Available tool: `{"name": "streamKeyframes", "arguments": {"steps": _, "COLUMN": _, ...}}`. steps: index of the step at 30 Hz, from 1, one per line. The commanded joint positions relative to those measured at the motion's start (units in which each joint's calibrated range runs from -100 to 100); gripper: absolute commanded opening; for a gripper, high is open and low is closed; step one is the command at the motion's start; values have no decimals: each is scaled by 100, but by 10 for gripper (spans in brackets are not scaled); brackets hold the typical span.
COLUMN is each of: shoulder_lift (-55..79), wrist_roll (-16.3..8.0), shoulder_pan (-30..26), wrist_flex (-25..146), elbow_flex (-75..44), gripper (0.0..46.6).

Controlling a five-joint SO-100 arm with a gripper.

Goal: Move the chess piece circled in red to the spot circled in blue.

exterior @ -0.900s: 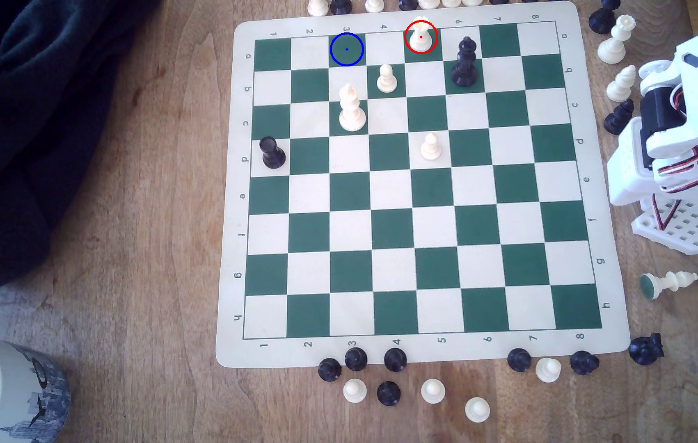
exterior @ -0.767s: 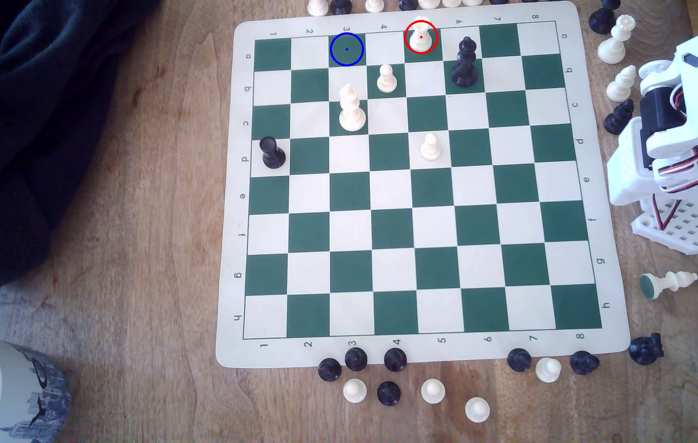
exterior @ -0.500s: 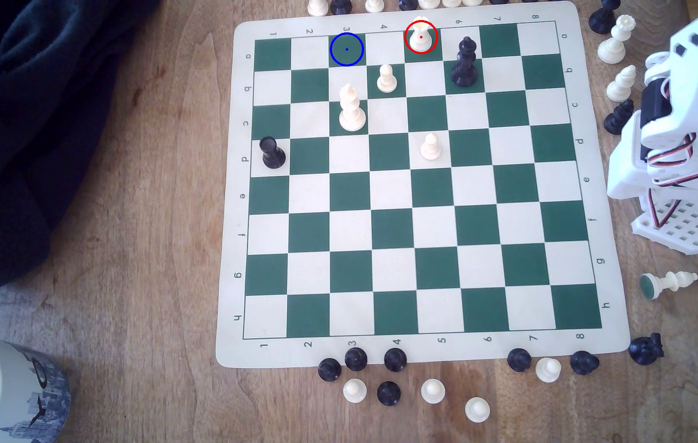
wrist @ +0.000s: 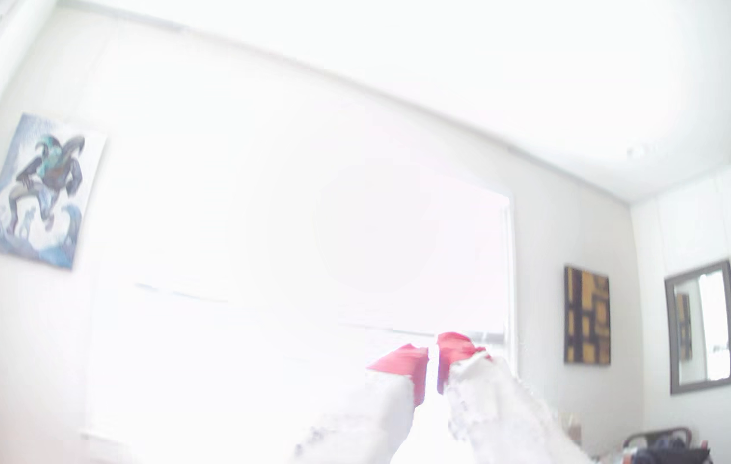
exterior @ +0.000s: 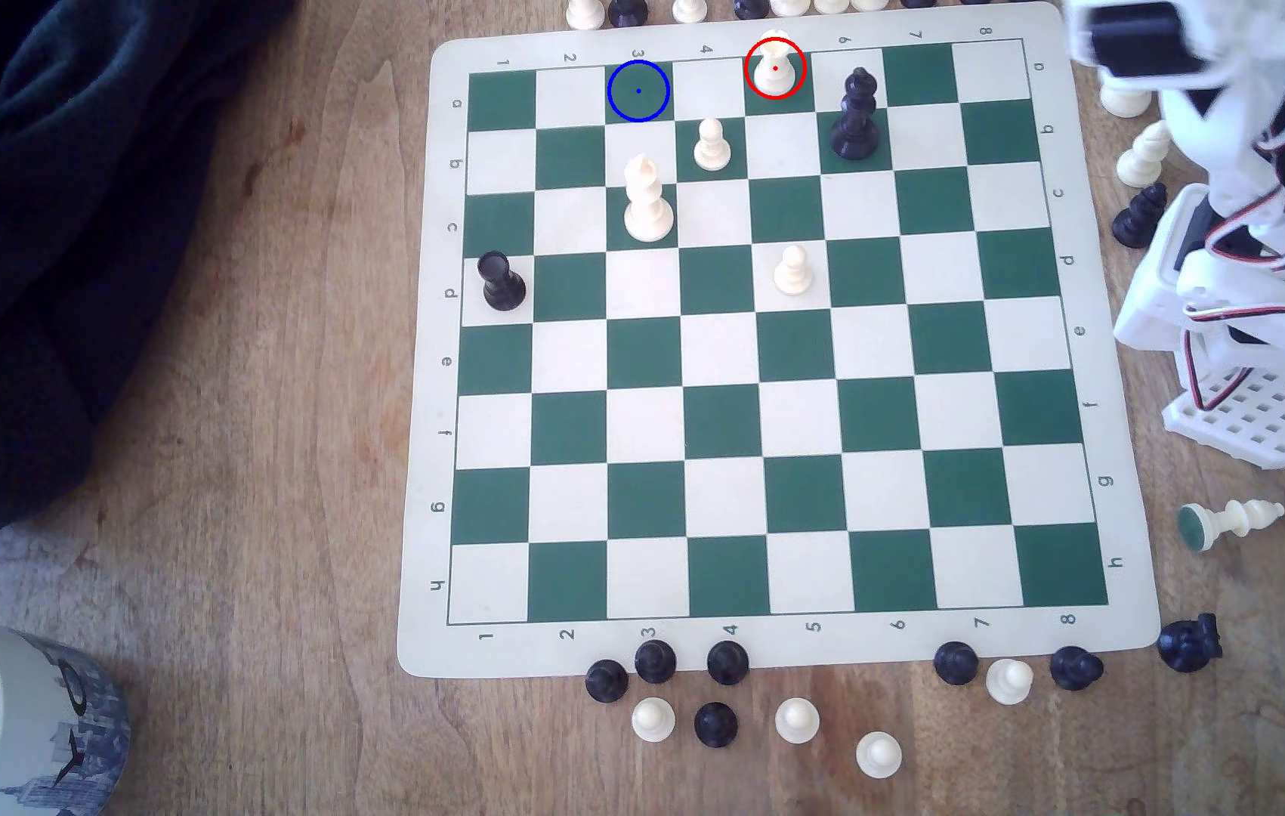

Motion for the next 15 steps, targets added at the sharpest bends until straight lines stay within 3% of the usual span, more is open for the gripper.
{"name": "streamKeyframes", "arguments": {"steps": 1, "shoulder_lift": 1234, "wrist_roll": -274, "shoulder_pan": 103, "wrist_flex": 974, "elbow_flex": -1210, "gripper": 2}}
{"name": "streamKeyframes", "arguments": {"steps": 2, "shoulder_lift": 1387, "wrist_roll": -464, "shoulder_pan": 134, "wrist_flex": 1121, "elbow_flex": -1301, "gripper": 2}}
{"name": "streamKeyframes", "arguments": {"steps": 9, "shoulder_lift": 2066, "wrist_roll": -454, "shoulder_pan": 299, "wrist_flex": 3030, "elbow_flex": -2090, "gripper": 2}}
{"name": "streamKeyframes", "arguments": {"steps": 11, "shoulder_lift": 2677, "wrist_roll": -513, "shoulder_pan": 299, "wrist_flex": 4176, "elbow_flex": -2978, "gripper": 2}}
{"name": "streamKeyframes", "arguments": {"steps": 15, "shoulder_lift": 3772, "wrist_roll": -860, "shoulder_pan": 494, "wrist_flex": 5691, "elbow_flex": -4329, "gripper": 3}}
